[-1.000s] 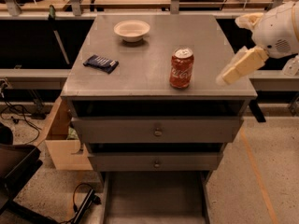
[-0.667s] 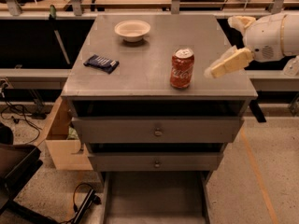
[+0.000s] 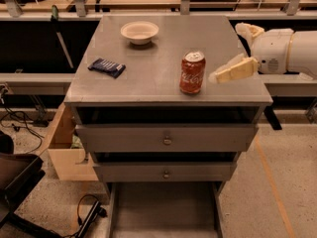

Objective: Place coke can into paper bowl

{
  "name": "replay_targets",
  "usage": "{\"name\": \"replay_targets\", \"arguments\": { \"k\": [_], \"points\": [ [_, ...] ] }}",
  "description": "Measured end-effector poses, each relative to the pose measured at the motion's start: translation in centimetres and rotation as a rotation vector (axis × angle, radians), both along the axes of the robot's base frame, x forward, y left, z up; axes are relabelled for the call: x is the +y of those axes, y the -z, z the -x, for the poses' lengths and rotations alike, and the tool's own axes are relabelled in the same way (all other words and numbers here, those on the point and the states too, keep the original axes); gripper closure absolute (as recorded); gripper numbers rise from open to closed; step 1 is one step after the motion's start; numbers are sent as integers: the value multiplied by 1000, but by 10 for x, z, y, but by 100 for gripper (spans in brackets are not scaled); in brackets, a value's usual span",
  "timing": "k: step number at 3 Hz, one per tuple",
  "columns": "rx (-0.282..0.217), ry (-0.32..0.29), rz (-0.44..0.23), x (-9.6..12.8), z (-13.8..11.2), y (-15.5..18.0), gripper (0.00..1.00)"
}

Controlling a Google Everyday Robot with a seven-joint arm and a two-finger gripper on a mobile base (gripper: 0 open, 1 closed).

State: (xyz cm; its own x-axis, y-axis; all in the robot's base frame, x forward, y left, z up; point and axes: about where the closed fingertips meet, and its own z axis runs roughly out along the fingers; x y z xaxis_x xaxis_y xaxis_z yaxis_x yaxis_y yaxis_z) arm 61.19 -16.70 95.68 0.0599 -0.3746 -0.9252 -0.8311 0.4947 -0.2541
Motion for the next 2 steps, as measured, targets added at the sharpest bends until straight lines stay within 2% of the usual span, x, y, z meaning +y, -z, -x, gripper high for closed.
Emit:
{"name": "replay_targets", "arguments": {
  "k": [1,2],
  "points": [
    [29,18,-31,7,-2,10,0],
    [72,46,-114,20,-7,37,0]
  ]
}}
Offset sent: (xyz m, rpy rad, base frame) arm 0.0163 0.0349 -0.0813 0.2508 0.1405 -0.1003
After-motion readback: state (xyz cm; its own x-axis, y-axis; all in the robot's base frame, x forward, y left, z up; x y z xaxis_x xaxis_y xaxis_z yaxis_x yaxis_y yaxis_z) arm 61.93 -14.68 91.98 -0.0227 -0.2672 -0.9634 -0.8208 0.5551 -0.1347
